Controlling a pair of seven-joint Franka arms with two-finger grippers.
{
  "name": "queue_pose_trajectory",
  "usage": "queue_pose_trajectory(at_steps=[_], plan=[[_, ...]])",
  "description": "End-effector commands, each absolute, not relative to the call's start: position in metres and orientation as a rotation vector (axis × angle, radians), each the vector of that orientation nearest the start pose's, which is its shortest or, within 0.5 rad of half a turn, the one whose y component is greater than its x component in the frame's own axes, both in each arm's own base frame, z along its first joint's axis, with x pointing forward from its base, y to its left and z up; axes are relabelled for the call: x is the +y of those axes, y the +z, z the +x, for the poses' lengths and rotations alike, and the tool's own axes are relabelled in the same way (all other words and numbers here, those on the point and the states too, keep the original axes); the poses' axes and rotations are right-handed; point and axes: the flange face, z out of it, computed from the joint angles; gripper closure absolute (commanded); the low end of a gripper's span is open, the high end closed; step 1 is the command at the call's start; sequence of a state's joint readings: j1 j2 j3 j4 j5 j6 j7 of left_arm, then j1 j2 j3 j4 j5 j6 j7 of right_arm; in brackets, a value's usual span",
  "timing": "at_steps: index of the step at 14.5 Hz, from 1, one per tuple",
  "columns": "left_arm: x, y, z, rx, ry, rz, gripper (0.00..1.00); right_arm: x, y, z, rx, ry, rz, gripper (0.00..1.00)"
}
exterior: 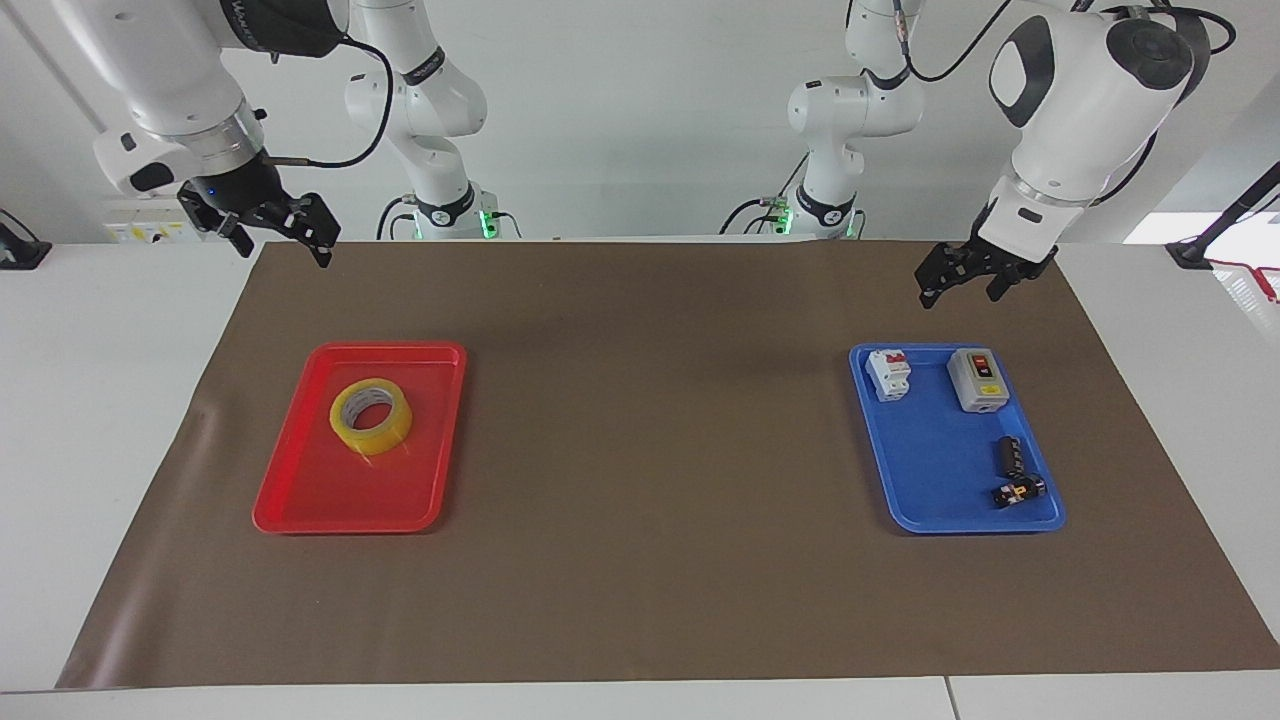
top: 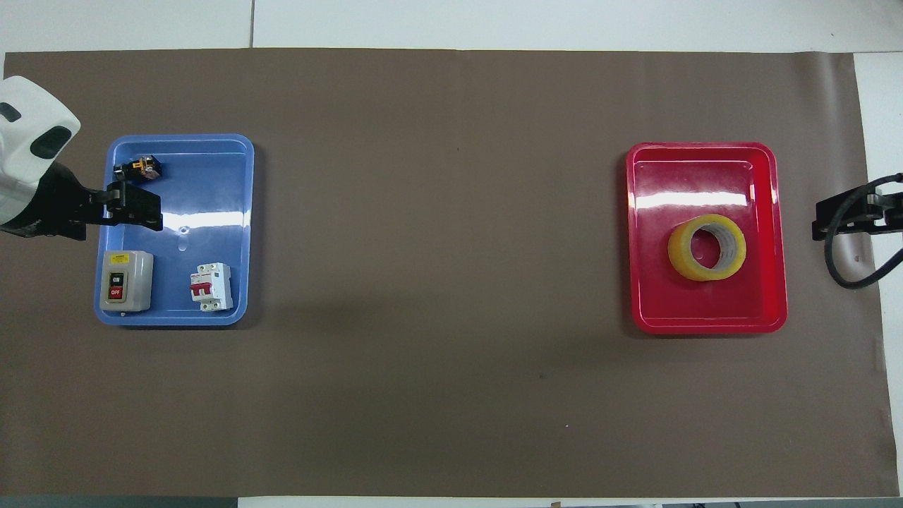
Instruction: Place and move tape with both arms
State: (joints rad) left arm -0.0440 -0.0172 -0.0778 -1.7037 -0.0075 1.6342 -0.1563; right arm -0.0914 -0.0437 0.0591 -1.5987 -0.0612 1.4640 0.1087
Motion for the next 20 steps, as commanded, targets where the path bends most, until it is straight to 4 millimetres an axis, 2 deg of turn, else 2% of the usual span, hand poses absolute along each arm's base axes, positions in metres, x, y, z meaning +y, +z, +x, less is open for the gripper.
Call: queue_pose_trajectory(at_steps=[1, 4, 7, 15, 20], plan=[[-0.0648, 0.578, 0.5422, -0.056, 0.069, -3.164, 0.0, -0.0211, 0.629, 0.5291, 0.248, 0.15, -3.197, 0.0], [-0.0648, 0.5788, 0.5418, -0.056, 0.066, -3.165, 0.0, -0.0183, 0.6292, 0.5294, 0.136, 0.151, -3.205, 0.0], [-0.0648, 0.578, 0.5422, -0.056, 0.069, -3.164, 0.0, -0.0195, 0.6293, 0.5295, 0.129, 0.149, -3.208, 0.0], [-0.0648, 0.578, 0.5422, -0.056, 0.069, -3.164, 0.0, -0.017, 0.6309, 0.5335, 0.143, 0.101, -3.202, 0.0], [-0.0648, 0.578, 0.5422, -0.056, 0.069, -3.164, 0.0, -0.0132, 0.6311, 0.534, 0.219, 0.093, -3.197, 0.0]])
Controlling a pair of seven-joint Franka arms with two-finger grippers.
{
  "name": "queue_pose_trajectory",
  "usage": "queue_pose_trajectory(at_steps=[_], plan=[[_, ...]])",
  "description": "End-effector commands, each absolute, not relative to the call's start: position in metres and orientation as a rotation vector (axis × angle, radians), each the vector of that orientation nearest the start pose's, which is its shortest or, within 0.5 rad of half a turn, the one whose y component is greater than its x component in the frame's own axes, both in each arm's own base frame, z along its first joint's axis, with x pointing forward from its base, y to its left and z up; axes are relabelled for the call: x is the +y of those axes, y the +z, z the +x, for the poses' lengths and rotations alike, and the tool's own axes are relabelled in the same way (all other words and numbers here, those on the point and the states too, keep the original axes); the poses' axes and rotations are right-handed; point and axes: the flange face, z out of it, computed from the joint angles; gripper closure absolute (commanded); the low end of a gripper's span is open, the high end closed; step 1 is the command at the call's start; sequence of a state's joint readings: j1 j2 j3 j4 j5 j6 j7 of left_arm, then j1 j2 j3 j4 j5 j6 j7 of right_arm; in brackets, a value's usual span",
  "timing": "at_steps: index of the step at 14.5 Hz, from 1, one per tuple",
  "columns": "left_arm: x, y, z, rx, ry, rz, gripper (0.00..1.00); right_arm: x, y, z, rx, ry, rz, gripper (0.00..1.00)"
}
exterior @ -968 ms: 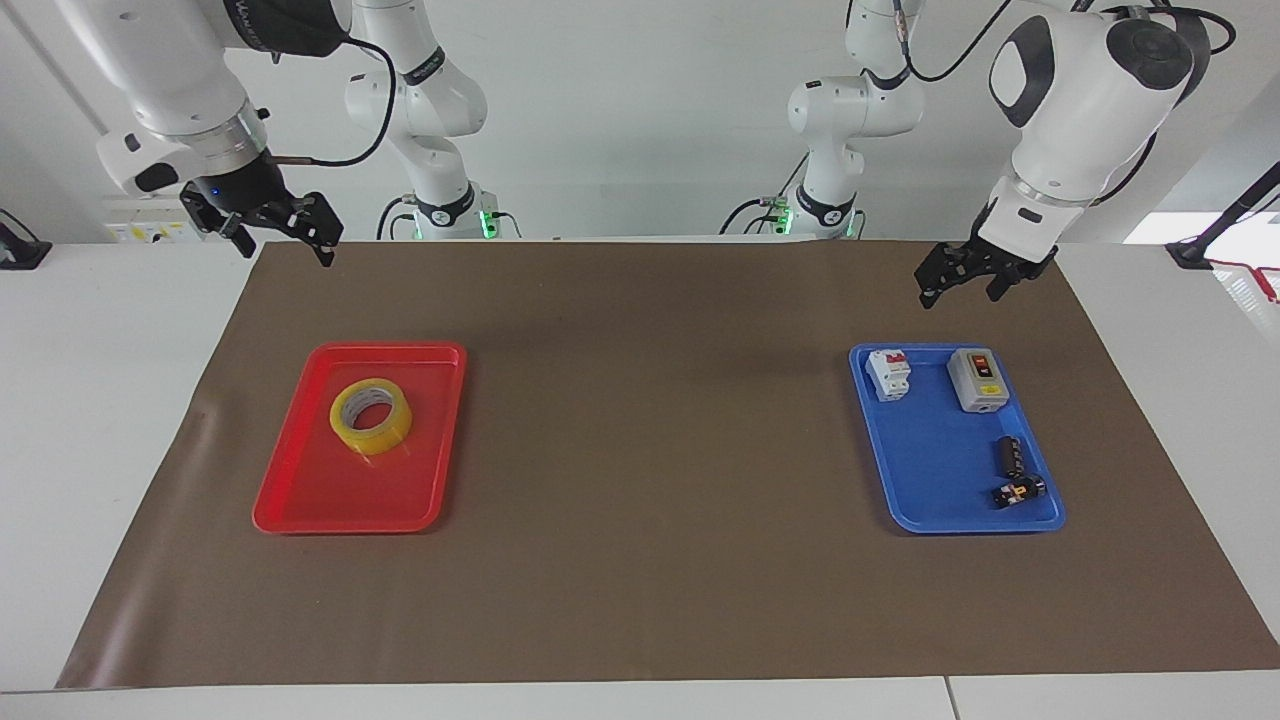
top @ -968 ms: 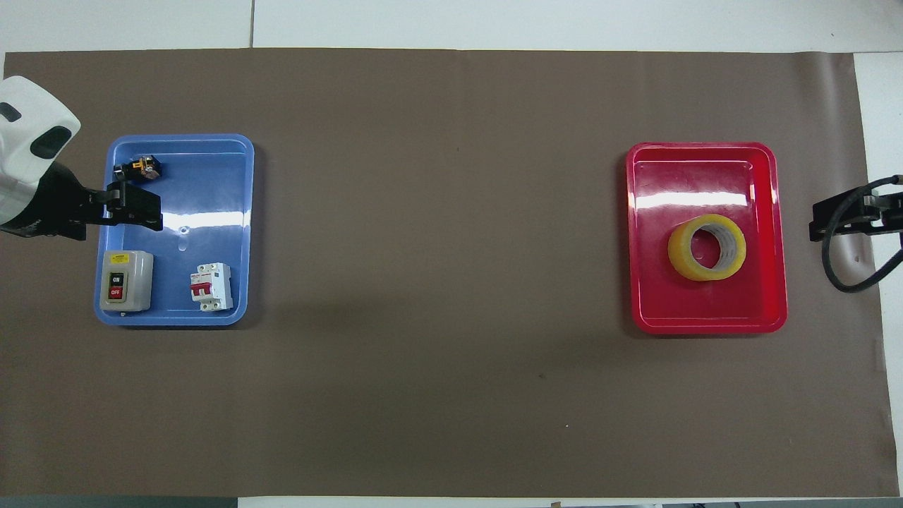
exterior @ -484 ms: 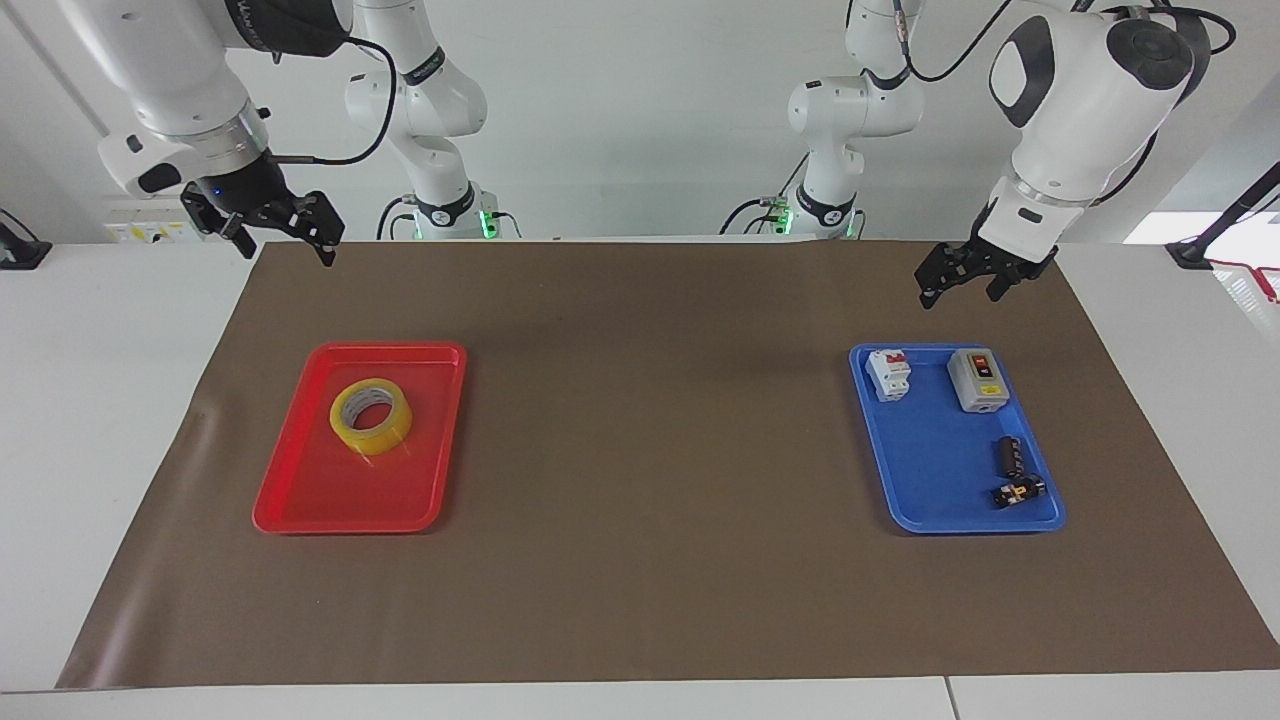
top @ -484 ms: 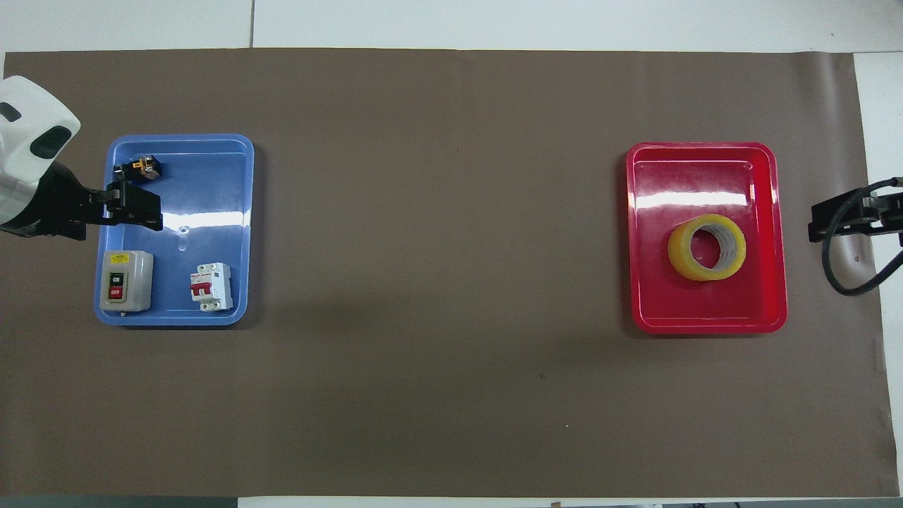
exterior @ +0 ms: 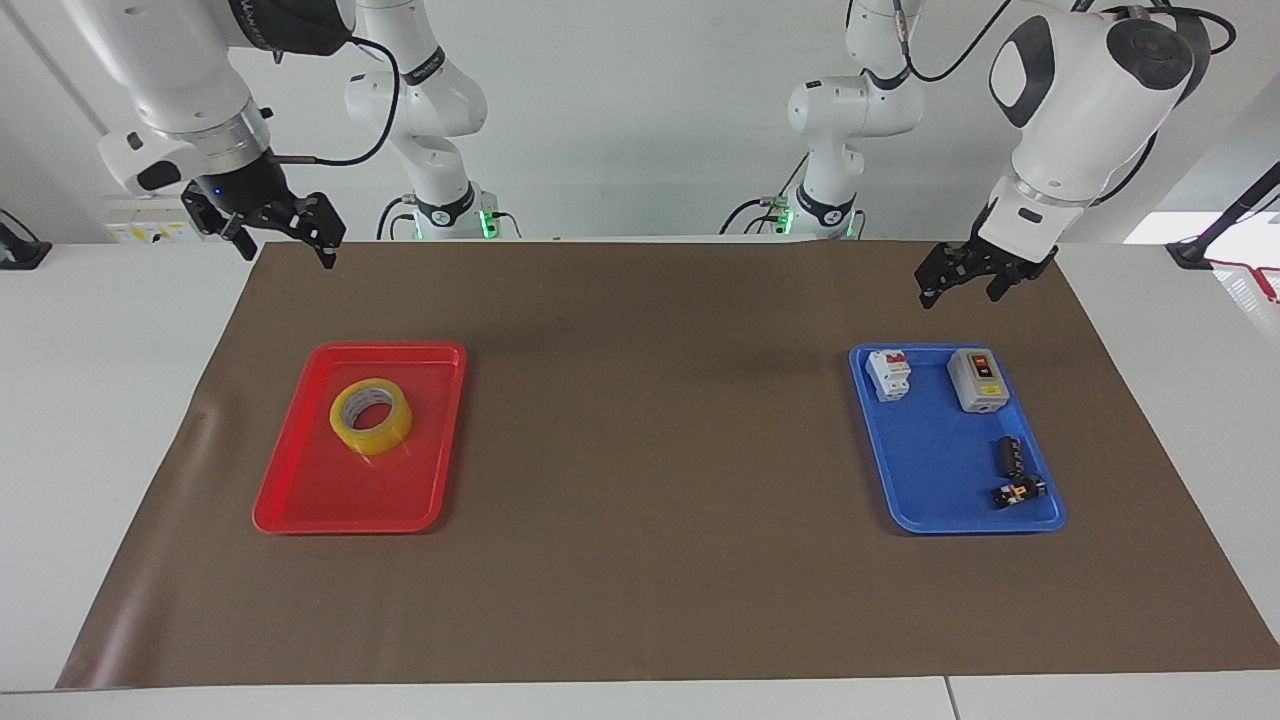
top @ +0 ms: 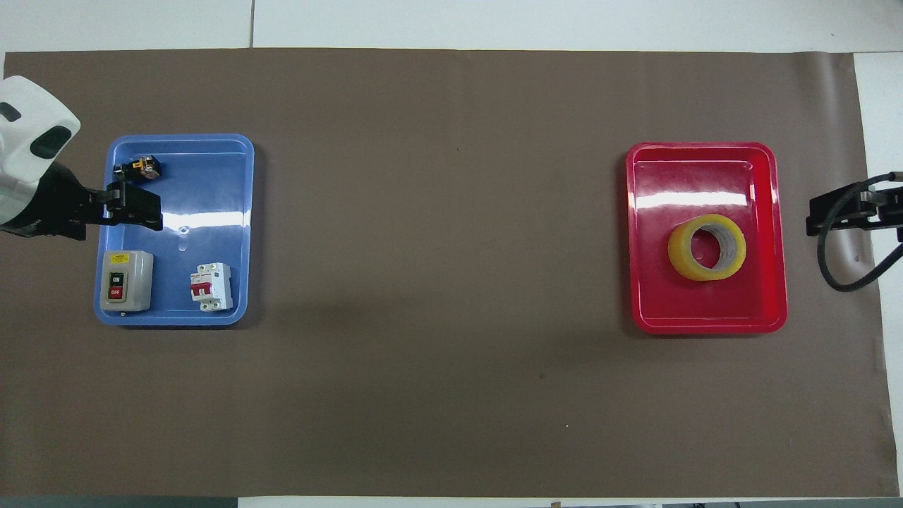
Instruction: Place and move tape with both arms
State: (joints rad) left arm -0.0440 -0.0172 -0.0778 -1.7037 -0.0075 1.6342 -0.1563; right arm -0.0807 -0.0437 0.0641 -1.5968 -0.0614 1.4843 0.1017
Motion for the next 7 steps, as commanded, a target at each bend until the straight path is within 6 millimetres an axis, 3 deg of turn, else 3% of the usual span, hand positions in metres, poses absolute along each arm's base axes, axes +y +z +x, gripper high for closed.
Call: queue_pose_trajectory(at_steps=[1, 7], plan=[[-0.0648, 0.5781, 0.5424, -0.056, 0.066, -3.165, 0.0, -0.0132, 0.6312, 0.5341, 0.219, 0.091, -3.197, 0.0], [-0.0648, 0.5788, 0.5418, -0.056, 0.066, -3.165, 0.0, -0.0099, 0.6313, 0.5344, 0.209, 0.088, -3.198, 0.0]])
